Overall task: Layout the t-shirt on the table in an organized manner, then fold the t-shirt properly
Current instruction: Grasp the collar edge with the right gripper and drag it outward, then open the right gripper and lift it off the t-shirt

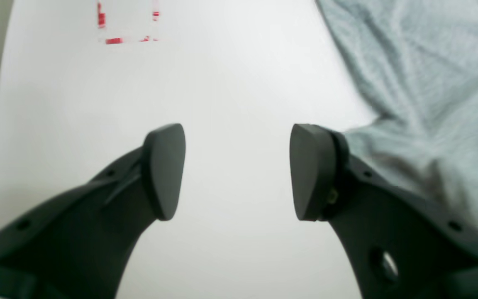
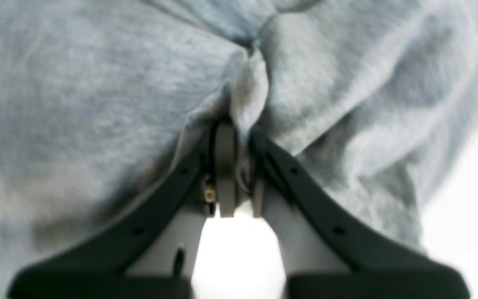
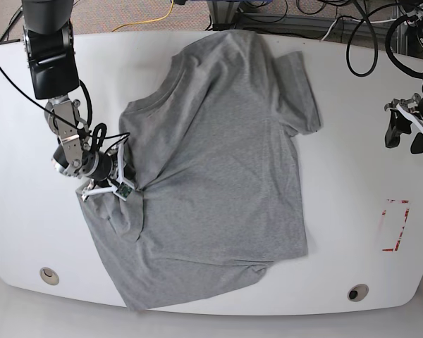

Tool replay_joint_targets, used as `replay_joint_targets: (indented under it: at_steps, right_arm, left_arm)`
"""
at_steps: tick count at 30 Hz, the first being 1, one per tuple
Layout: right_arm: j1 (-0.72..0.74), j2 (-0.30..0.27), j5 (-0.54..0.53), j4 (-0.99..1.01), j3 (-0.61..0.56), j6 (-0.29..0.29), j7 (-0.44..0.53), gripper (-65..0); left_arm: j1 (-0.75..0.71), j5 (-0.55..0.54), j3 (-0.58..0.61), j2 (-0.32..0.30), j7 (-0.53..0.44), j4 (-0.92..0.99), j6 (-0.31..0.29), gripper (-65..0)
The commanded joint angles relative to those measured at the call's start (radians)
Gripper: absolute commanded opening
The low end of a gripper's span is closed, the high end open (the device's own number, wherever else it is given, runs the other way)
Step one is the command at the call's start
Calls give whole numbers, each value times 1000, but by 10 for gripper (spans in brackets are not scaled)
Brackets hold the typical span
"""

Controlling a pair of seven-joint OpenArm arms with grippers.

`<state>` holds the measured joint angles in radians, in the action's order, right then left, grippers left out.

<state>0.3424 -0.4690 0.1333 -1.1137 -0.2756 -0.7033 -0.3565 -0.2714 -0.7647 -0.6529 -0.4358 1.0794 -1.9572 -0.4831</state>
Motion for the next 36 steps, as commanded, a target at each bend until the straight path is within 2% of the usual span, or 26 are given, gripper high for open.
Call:
replay_joint_targets:
  at_steps: [1,5,10,11,15,17,20,22,26,36]
  right_arm:
    - [56,6,67,53,6,5,26,-634]
    - [62,8,95,60,8,5,35,-598]
    - [54,8,91,8,35,5,34,-444]
    - [31,8,91,-21,66,5,27,-388]
    - [-33,17,91,-138,161,5,-11,-273]
    - [-62,48,91,-219,218,5,-40,-206]
    - [-102,88,91,-326,302,5,-100,-149]
    - [-128,112,91,-389,356,5,-140,-136]
    - [-184,198,62,-523,480,5,-214,-138]
    - [-320,407,-131,-737,792,5,-375,-140]
  left_arm:
    - [19,-12,15,-19,-23,-17,1,-278]
    - [19,-12,32,-19,-23,-17,1,-278]
    - [22,-12,46,-18,-23,-17,1,-278]
    - [25,-12,48,-18,-23,-17,1,-278]
    - [40,-11,57,-2,-23,-15,1,-278]
    - [45,0,60,2,-23,-15,1,-278]
    - [48,35,63,22,-23,-15,1,-278]
    - [50,52,75,25,-23,-17,1,-278]
    - [67,72,111,25,-23,-17,-1,-278]
    - [90,81,120,51,-23,-15,-1,-278]
